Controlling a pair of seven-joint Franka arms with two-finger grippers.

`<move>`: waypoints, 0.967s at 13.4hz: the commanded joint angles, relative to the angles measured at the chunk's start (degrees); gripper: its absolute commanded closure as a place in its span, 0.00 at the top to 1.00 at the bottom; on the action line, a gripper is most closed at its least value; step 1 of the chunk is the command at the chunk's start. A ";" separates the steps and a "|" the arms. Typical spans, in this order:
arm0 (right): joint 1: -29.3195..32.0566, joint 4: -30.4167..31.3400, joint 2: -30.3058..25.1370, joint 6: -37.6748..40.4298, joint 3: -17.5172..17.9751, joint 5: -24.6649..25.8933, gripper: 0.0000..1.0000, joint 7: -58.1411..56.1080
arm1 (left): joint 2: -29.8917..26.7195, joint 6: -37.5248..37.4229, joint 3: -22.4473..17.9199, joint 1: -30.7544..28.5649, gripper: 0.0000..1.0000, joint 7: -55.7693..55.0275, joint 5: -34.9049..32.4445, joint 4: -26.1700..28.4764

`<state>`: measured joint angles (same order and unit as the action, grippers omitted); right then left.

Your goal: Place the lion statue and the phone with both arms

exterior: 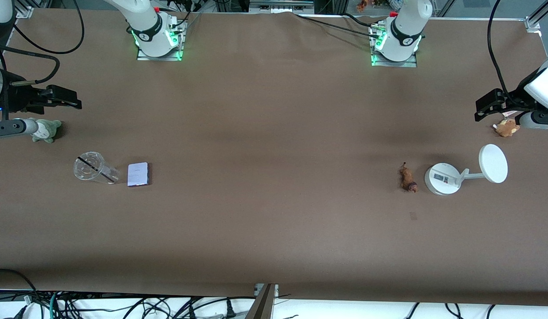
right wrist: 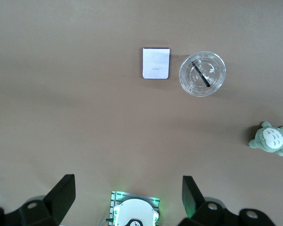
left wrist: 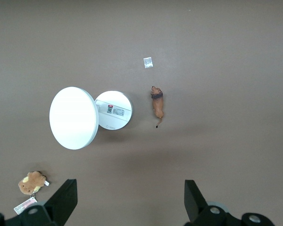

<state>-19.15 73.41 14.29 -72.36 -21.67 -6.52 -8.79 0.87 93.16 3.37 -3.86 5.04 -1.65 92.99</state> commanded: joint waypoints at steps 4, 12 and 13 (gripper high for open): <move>19.83 7.86 -7.15 -2.86 19.54 2.39 1.00 0.79 | -0.35 -1.23 0.15 -0.27 1.00 1.12 0.95 -0.80; 21.34 20.37 -15.34 -9.47 20.18 3.80 1.00 0.35 | -0.35 -1.23 0.15 -0.36 1.00 1.20 0.95 -0.80; 22.22 20.80 -15.78 -9.73 20.35 3.80 1.00 0.26 | -0.35 -1.23 0.06 -0.36 1.00 1.20 0.95 -0.80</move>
<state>0.82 91.89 0.39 -80.73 -2.80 -3.41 -8.79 0.87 93.15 3.36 -3.89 5.04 -1.65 92.98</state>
